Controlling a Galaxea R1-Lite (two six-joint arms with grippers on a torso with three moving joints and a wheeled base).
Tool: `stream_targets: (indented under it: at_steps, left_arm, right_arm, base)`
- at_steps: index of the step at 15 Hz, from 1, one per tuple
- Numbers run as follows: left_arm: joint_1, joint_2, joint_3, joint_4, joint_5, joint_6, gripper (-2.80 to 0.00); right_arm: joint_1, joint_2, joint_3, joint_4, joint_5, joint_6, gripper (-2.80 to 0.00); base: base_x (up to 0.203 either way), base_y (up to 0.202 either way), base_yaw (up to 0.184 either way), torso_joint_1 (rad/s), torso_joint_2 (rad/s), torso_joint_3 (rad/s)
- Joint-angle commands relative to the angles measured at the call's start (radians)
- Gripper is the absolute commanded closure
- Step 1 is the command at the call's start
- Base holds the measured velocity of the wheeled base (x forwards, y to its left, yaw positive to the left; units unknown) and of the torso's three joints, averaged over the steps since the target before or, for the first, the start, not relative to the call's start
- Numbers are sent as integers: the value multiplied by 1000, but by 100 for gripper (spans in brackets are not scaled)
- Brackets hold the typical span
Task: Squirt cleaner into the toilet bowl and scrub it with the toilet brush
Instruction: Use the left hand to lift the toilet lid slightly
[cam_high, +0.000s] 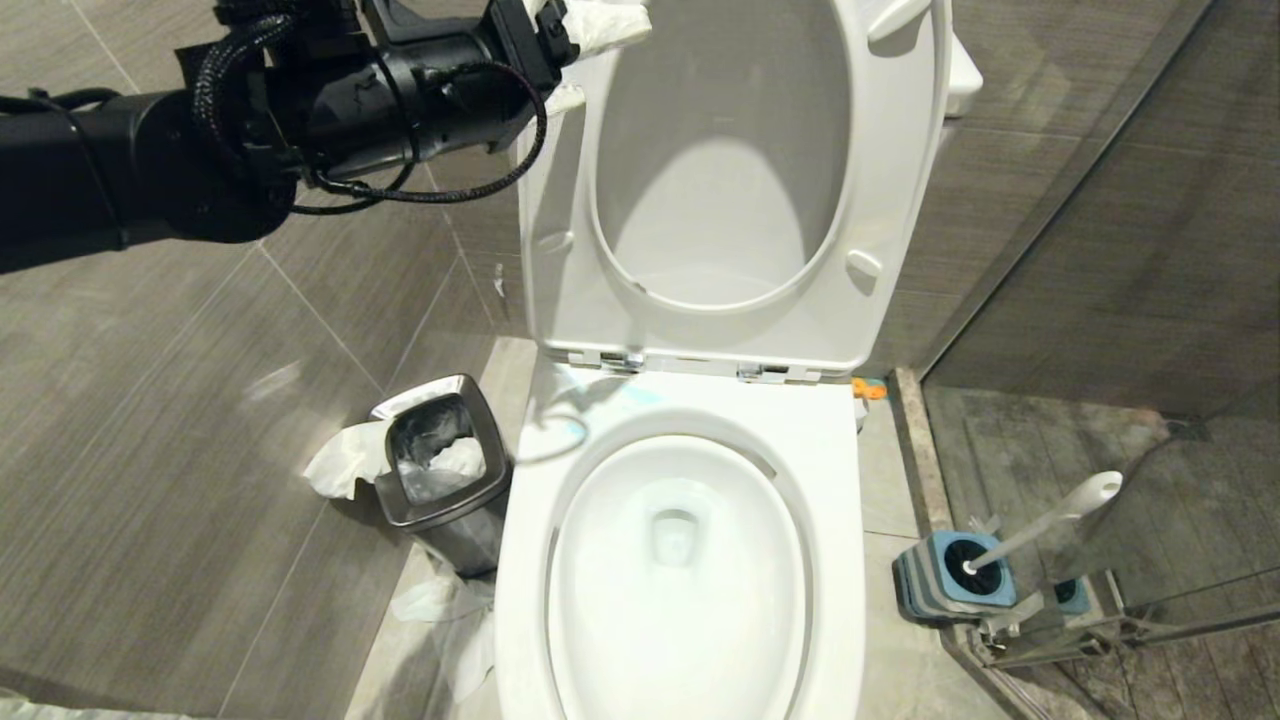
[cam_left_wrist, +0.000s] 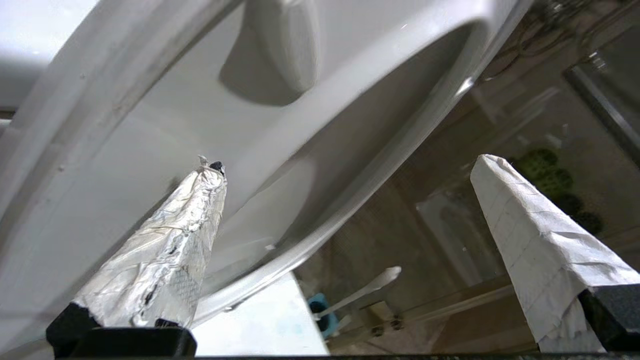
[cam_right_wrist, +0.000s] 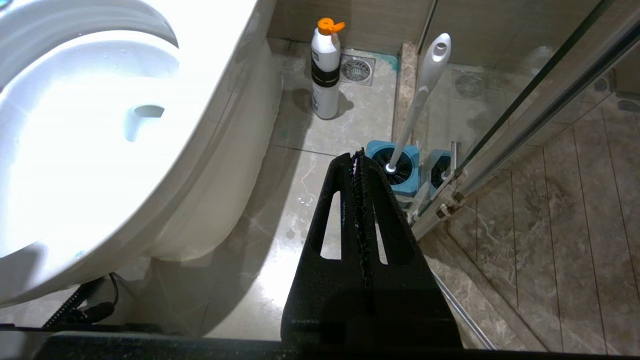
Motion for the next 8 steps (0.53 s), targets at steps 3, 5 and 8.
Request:
stream_targets:
  at_steps: [3, 5, 8]
  left_arm:
    - [-6, -108, 3, 9, -56, -298, -280]
    - [-7, -162, 5, 41, -67, -446, -280]
    - [-7, -204, 5, 62, -69, -472, -280]
  right_arm:
    - [0, 1, 1, 0, 0, 0, 0]
    - [0, 1, 1, 0, 0, 0, 0]
    - [0, 1, 1, 0, 0, 0, 0]
  base:
    - [0, 0, 0, 0, 0, 0]
    - [0, 0, 0, 0, 0, 0]
    - [0, 0, 0, 0, 0, 0]
